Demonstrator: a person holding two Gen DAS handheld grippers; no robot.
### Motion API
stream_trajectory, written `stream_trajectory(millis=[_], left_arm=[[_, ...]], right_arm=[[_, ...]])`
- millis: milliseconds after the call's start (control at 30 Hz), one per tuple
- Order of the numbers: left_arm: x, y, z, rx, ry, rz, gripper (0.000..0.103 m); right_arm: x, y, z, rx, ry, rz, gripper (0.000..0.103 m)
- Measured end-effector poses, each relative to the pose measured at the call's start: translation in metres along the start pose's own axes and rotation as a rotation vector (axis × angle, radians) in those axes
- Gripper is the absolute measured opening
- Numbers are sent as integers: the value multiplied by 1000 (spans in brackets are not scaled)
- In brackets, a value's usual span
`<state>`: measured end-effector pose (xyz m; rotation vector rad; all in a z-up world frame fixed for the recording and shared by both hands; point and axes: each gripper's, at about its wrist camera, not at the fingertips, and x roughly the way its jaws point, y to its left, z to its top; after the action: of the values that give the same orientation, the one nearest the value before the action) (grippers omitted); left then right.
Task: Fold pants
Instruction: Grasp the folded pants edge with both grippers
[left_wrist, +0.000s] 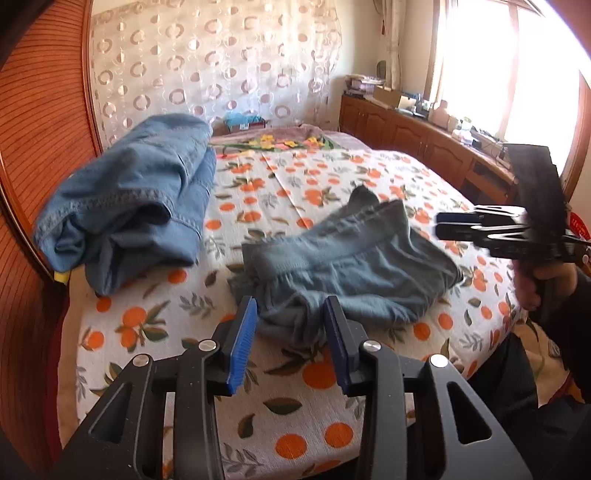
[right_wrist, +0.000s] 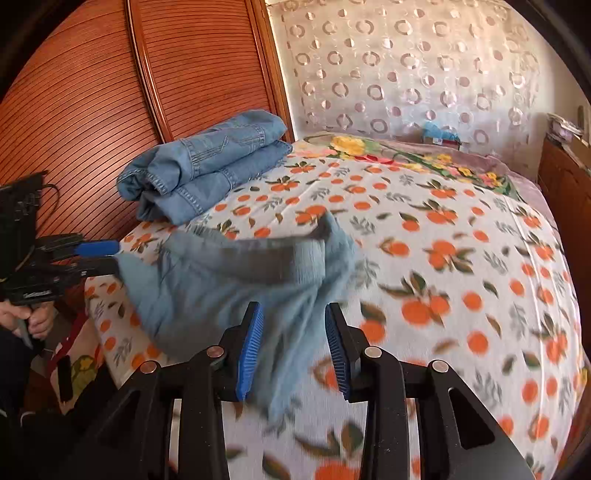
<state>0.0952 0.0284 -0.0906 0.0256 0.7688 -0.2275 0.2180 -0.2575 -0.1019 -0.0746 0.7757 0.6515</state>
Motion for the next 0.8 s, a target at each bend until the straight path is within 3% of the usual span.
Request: stream_trajectory(millis=[267, 533, 567, 600, 633, 700, 800], left_arm=[[5, 8, 11, 3, -26, 6, 40], [68, 20, 18, -32, 67, -6, 40], [71, 21, 19, -35, 61, -8, 40], [72, 21, 19, -33, 56, -11, 37], [72, 21, 20, -33, 47, -18, 26], [70, 21, 21, -40, 31, -27, 14], [63, 23, 24, -63, -12, -11, 10]], right_arm=[[50, -11, 21, -9, 53, -24, 37], [55, -11, 38, 5, 34, 39, 37], [57, -10, 39, 1, 40, 45, 30], [58, -11, 38, -3, 42, 48, 10], [60, -11, 39, -15, 53, 60, 10], [60, -9, 40, -33, 28, 43, 8], [55, -9, 46, -23, -42, 36, 8]])
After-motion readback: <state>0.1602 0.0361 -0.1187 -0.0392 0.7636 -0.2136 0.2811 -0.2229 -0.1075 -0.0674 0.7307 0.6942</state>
